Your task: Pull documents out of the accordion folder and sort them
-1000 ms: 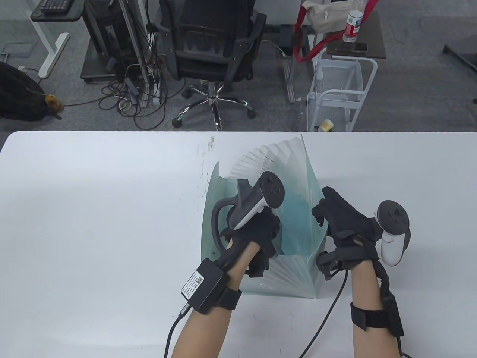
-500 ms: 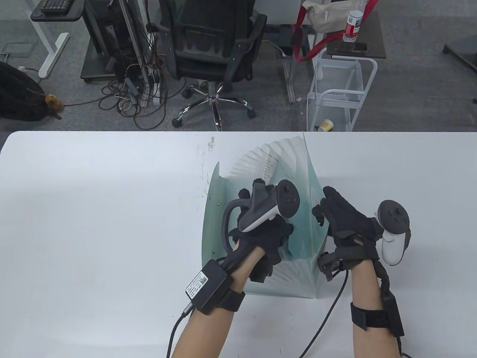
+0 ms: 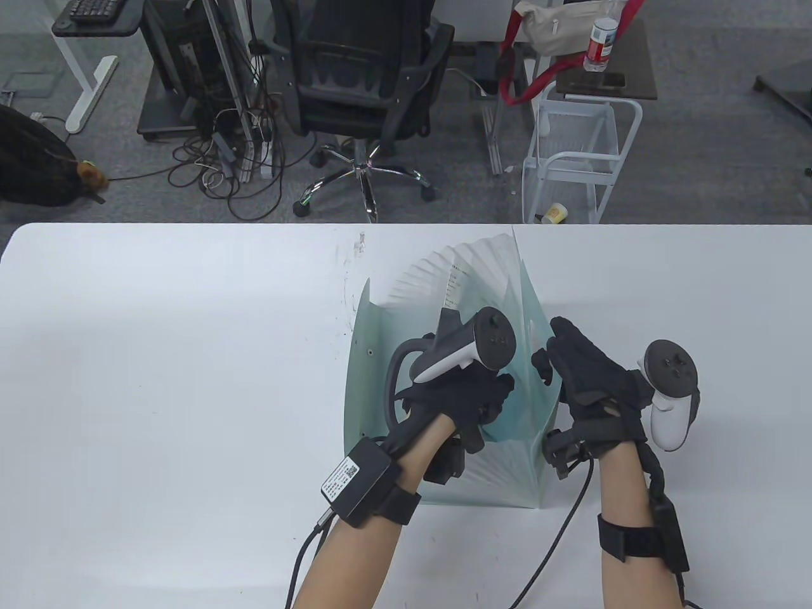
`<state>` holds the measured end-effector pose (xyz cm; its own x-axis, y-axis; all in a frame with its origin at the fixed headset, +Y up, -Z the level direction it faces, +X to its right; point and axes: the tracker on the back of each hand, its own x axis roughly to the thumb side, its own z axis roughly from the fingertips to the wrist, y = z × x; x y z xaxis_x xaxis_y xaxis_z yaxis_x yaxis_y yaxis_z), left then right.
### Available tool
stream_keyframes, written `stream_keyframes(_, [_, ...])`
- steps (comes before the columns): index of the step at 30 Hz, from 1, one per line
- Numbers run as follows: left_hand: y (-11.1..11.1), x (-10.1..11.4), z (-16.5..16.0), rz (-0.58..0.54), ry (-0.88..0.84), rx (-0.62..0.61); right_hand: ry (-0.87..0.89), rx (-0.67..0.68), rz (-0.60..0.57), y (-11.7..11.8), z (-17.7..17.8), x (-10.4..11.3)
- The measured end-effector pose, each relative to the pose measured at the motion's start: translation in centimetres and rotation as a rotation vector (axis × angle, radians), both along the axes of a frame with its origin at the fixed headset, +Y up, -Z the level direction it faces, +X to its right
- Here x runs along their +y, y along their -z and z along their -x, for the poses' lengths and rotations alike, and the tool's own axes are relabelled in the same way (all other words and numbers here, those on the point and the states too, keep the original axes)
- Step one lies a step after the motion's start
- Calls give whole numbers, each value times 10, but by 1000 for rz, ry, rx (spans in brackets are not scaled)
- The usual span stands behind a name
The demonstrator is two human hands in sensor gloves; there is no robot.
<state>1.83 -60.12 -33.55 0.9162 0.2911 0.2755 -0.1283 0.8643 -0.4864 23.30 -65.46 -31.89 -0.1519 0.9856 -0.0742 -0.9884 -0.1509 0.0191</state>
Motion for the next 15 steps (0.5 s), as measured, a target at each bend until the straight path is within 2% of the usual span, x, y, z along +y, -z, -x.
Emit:
stream_keyframes(5, [4,-9,-3,106,18,-7,7,3,0,0,0,0])
stream_keyframes(15, [11,-15,0,126,78,37,2,16,-3,1,2,0])
